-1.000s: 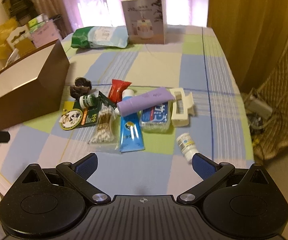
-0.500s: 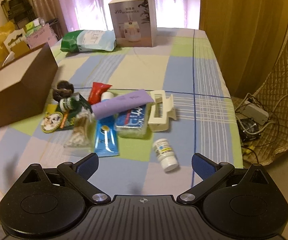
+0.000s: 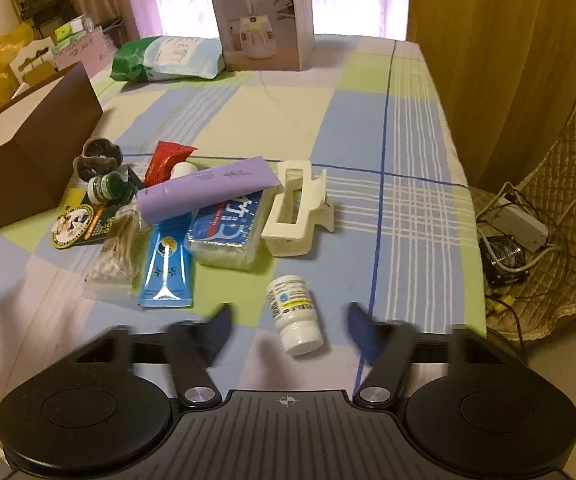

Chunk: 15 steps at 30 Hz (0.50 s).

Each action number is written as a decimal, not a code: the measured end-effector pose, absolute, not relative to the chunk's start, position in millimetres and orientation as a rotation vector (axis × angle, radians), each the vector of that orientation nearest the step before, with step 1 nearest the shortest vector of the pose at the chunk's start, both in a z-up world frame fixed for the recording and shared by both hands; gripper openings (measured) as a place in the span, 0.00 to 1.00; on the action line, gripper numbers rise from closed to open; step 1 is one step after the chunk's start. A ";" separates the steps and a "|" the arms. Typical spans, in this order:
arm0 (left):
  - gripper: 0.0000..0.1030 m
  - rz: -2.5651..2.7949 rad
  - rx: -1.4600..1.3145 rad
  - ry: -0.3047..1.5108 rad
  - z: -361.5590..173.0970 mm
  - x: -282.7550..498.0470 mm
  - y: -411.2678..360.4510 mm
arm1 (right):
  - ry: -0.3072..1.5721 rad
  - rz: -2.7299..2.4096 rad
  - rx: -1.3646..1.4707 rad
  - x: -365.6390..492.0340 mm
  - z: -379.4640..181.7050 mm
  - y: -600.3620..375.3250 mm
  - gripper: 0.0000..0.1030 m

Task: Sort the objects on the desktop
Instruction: 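Grasp the white pill bottle with the right tool while the left tool grasps the cotton swab bag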

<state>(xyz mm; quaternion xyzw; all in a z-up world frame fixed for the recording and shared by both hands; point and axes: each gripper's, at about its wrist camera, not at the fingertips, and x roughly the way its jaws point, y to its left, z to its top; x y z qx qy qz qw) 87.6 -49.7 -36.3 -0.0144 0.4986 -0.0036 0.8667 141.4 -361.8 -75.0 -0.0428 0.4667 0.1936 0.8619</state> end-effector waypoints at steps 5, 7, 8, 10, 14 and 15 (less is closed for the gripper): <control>0.92 -0.017 -0.039 1.056 -46.0 99.1 -58.2 | 0.991 0.437 -0.109 151.2 -86.8 -362.2 0.54; 0.92 -0.023 -0.040 1.059 -49.5 103.2 -61.9 | 0.990 0.448 -0.122 153.3 -90.0 -360.8 0.54; 0.91 -0.027 -0.040 1.060 -51.2 105.1 -64.0 | 0.988 0.454 -0.127 154.1 -91.4 -360.2 0.54; 0.90 -0.034 -0.037 1.065 -54.6 108.7 -68.7 | 0.989 0.467 -0.134 155.7 -93.8 -359.7 0.42; 0.90 -0.041 -0.036 1.080 -62.1 114.2 -77.2 | 1.007 0.482 -0.135 158.2 -97.7 -362.0 0.32; 0.90 -0.045 -0.039 1.083 -64.2 115.4 -79.2 | 1.008 0.483 -0.138 157.7 -97.5 -363.2 0.29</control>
